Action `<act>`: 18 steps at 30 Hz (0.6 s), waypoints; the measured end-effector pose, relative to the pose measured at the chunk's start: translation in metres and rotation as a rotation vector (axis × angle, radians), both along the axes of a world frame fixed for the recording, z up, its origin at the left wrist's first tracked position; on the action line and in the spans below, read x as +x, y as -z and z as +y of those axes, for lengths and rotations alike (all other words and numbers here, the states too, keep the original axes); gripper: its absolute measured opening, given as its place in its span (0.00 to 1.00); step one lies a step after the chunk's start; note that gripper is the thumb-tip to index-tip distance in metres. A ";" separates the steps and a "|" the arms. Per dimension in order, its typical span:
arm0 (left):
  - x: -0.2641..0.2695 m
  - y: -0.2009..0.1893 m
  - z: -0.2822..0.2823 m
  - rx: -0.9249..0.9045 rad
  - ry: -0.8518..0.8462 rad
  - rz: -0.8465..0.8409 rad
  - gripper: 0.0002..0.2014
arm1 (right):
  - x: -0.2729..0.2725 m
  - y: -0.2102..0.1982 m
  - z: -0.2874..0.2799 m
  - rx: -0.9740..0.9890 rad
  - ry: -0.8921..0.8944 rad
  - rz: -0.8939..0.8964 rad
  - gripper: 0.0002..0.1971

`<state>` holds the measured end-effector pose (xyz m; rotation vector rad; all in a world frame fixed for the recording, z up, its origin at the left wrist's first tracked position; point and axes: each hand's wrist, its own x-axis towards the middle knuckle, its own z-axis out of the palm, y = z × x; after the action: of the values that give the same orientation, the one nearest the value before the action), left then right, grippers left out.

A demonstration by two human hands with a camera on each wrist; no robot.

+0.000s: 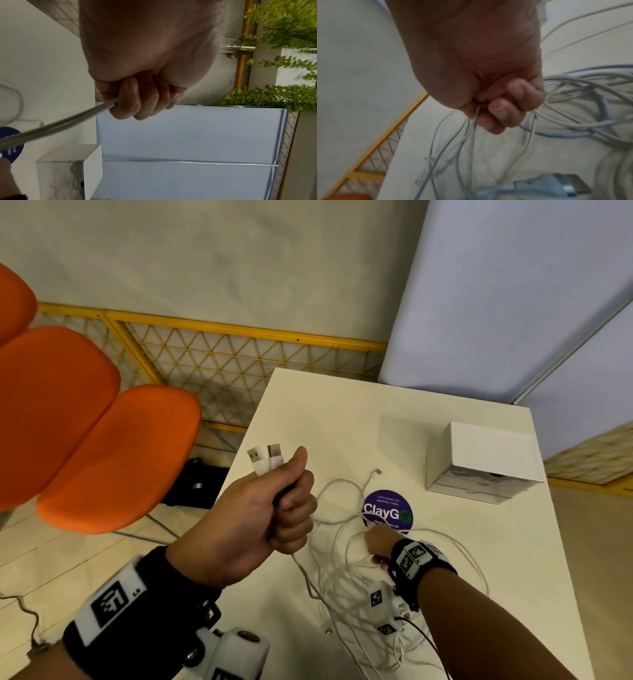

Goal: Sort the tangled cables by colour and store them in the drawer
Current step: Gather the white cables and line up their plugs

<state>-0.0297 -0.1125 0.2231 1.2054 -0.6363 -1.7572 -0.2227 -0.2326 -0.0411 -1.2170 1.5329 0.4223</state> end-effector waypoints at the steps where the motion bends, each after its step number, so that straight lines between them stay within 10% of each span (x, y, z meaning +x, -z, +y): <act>1: -0.002 0.000 0.000 -0.003 0.012 -0.001 0.27 | -0.005 -0.002 0.001 0.017 0.089 -0.023 0.14; 6: -0.012 0.003 0.001 0.002 0.044 -0.005 0.27 | -0.015 -0.013 0.002 0.028 0.223 -0.215 0.19; 12: -0.010 0.007 0.006 0.016 0.030 0.001 0.28 | -0.027 -0.003 -0.001 -0.196 -0.091 0.061 0.08; 18: 0.001 0.011 0.010 0.043 -0.023 -0.007 0.28 | -0.008 0.004 -0.038 -0.455 -0.185 0.228 0.21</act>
<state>-0.0283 -0.1023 0.2116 1.2438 -0.5887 -1.7568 -0.2309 -0.2707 -0.0450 -1.7202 1.7782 0.3509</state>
